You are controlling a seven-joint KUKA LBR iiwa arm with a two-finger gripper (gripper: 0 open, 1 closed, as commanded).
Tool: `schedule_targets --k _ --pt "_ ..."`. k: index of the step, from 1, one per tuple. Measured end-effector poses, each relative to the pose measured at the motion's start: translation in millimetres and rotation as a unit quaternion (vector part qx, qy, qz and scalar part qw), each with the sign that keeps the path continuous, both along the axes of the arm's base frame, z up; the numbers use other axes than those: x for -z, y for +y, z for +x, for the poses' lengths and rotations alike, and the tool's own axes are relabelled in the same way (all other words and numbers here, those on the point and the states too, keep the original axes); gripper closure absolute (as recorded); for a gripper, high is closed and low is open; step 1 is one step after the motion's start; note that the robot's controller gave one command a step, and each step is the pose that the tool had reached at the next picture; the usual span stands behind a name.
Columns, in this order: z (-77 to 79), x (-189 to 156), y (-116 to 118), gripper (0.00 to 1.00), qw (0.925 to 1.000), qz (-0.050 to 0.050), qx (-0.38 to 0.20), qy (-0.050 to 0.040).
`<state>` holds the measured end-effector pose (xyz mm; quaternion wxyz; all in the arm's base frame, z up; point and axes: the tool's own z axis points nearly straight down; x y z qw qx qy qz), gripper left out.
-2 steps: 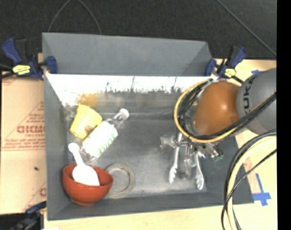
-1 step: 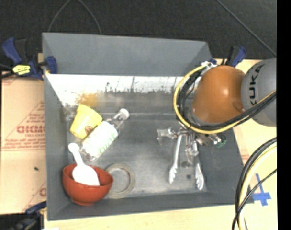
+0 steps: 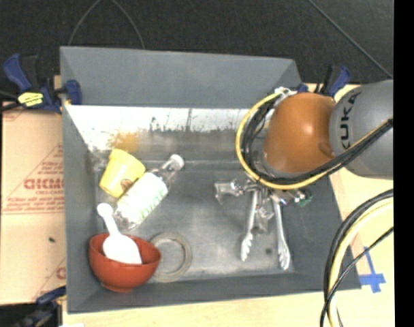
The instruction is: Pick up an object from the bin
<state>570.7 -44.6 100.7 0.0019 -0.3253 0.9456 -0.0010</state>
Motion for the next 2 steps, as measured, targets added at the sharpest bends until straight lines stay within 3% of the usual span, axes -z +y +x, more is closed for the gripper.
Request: schedule_targets --k 1,2 --pt "-3.2 28.7 -25.8 0.0 0.982 -0.001 -0.189 -0.0039" --pt "5.0 29.4 -41.8 1.0 0.966 -0.001 -0.258 -0.0028"
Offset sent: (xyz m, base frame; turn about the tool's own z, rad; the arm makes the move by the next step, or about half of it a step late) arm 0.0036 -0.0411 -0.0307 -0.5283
